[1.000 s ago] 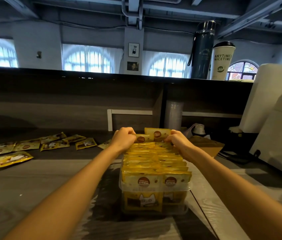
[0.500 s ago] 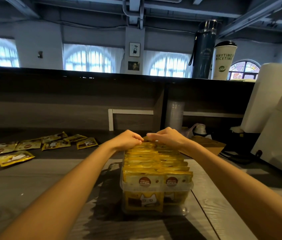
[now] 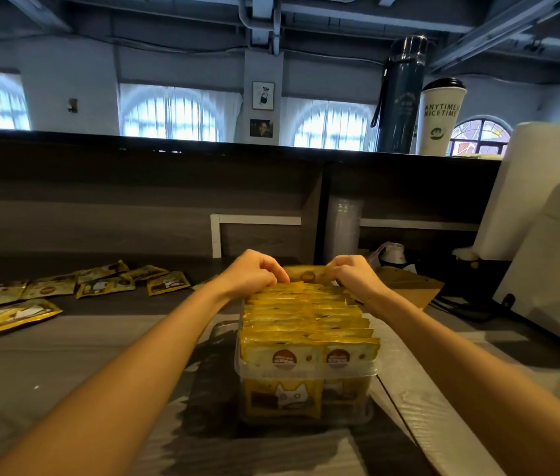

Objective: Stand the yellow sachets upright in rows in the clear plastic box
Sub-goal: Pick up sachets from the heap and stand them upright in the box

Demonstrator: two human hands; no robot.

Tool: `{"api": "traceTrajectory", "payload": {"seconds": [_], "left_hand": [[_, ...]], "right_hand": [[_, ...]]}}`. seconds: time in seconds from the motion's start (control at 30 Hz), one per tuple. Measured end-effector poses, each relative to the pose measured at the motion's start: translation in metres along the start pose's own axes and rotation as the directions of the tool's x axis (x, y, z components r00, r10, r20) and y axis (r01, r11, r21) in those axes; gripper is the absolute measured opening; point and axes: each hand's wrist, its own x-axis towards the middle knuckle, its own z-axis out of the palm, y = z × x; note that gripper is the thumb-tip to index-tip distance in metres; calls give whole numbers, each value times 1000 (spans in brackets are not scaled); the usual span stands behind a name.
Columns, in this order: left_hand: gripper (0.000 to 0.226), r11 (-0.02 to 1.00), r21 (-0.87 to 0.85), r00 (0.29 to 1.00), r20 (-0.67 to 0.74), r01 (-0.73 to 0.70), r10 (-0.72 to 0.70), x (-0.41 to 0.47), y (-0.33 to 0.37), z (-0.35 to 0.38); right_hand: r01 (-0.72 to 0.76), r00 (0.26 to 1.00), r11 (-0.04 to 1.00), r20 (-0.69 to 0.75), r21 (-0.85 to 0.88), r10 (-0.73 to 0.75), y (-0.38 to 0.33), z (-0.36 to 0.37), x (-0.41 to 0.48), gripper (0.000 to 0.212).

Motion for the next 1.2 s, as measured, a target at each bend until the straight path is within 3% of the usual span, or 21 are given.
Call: {"api": "traceTrajectory", "payload": {"seconds": [0.07,0.13,0.27,0.4,0.5,0.67,0.77,0.83,1.0,1.07,1.2], "left_hand": [[26,1000,18,999,44,-1,0,1,5,2],[27,1000,14,999,48,8,-9,3,8,4],[14,998,-3,998,-11,59,-59,6,4,4],[26,969,225,994,22,102,-110,4,-2,4],[31,948,303,980,134,98,-144,1,-4,3],[39,931,361,982,150,51,-112,0,0,5],[38,941,332,991,88,67,-101,0,-2,5],[35,943,326,996,31,70,-84,-2,-3,5],[30,961,266,989,-145,80,-42,-13,2,-4],[29,965,236,977,-205,110,-61,-16,1,-12],[34,959,224,952,-288,171,-103,-34,-6,-32]], "right_hand": [[37,999,999,4,-7,-37,-2,1,0,13],[91,990,986,118,-139,-75,-8,4,-2,18],[45,964,968,263,-247,22,-16,8,-8,27],[5,943,946,316,-323,103,-18,5,-10,36],[123,955,890,297,-439,15,-22,4,-9,34],[327,935,782,302,-530,-186,-25,3,-11,28],[320,939,773,291,-547,-182,-25,5,-9,28],[279,944,746,317,-605,-96,-27,6,-7,29],[14,961,801,229,-599,154,-36,10,-8,37],[15,982,782,157,-623,106,-40,13,-9,38],[143,989,777,70,-613,-127,-72,41,-22,30]]}}
